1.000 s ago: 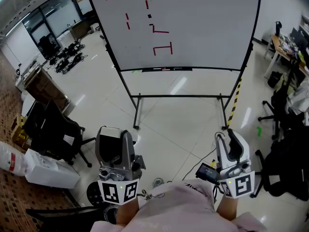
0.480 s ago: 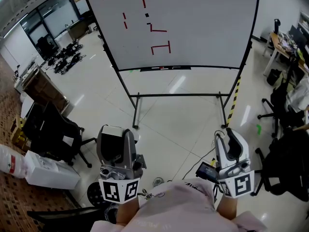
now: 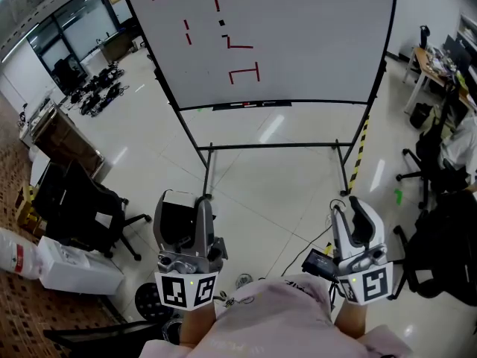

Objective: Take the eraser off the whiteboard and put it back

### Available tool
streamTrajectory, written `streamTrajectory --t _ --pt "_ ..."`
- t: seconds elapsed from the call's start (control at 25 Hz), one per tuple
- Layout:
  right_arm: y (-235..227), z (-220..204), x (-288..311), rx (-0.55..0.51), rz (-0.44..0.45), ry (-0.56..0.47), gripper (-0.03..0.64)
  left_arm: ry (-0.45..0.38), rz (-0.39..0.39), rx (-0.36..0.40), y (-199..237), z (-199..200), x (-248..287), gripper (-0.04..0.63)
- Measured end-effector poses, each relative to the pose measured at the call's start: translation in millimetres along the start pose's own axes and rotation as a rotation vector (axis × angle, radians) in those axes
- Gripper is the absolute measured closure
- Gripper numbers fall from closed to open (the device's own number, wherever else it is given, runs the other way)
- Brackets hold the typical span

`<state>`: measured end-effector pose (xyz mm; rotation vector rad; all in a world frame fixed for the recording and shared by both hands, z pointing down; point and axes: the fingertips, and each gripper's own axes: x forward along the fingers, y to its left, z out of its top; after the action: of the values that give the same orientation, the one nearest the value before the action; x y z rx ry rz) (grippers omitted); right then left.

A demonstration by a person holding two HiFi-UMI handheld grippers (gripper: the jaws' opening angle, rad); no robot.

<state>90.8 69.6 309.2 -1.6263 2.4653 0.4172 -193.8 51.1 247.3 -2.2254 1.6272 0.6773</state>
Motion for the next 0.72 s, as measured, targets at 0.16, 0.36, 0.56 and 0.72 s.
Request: streamTrajectory --t 0.16,0.36,0.56,0.72 --pt "-1.8 -0.5 0.7 0.001 -0.006 0.005 0.48 0.002 0.001 -0.01 1.7 -1.4 2.6 0.321" --pt "-4.4 -2.2 3.2 0.005 -0.017 0.008 0.48 -0.03 -0.026 -0.002 -3.2 2.1 4.6 0.319" --pt "-4.0 -3.8 8.3 -0.004 -0.017 0.011 0.48 -0.059 -0.03 -0.012 -1.9 6.0 5.3 0.318" --pt "-12.6 -4.2 11.0 -0.01 -0.032 0.006 0.48 -0.053 -0.002 -0.028 4.3 1.7 7.5 0.316"
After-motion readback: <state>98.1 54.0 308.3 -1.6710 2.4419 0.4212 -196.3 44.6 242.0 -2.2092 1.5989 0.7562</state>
